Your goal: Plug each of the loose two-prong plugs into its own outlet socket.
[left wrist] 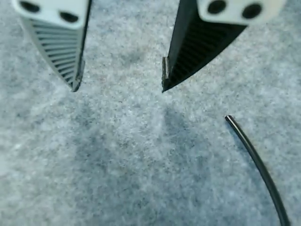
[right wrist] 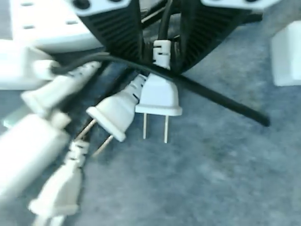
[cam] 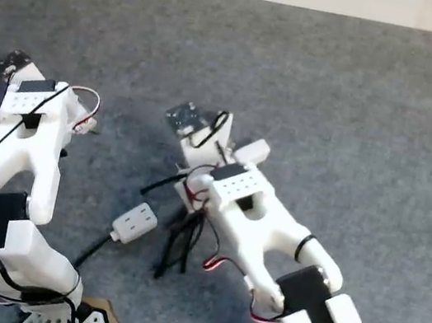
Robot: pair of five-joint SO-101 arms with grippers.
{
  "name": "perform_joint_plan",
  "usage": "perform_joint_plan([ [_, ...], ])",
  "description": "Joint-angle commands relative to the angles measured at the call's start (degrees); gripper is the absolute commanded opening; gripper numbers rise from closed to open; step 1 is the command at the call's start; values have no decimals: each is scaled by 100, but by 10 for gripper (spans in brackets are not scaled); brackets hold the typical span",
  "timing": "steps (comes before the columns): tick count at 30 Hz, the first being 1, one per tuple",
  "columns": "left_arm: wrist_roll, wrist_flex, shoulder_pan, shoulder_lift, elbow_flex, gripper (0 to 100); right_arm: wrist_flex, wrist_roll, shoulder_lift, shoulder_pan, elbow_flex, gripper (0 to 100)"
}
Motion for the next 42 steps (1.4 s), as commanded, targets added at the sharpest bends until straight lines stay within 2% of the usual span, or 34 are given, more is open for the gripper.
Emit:
perform_joint_plan([
  [1, 44, 9, -31, -22, -136, 276, 312, 35, -189, 549, -699, 5],
  [6, 44, 9, 4, -13, -136, 276, 1613, 53, -1156, 1138, -1666, 5],
  [12, 44, 9, 101, -13, -136, 275, 2905, 958, -1807, 1991, -2976, 5],
  [19, 44, 9, 84, -4, -127, 274, 2985, 2233, -1147, 3609, -3284, 5],
  [25, 44, 9, 92, -4, -127, 274, 2993, 3253, -66, 4567, -3266, 5],
  [32, 44, 9, 92, -4, -127, 274, 2422, 4308, 637, 4927, -2334, 5],
  [35, 44, 9, 92, -4, -127, 274, 2141, 4589, 620, 4673, -1569, 5],
  [42, 44, 9, 136, 4, -127, 274, 1982, 4440, 611, 3873, -567, 5],
])
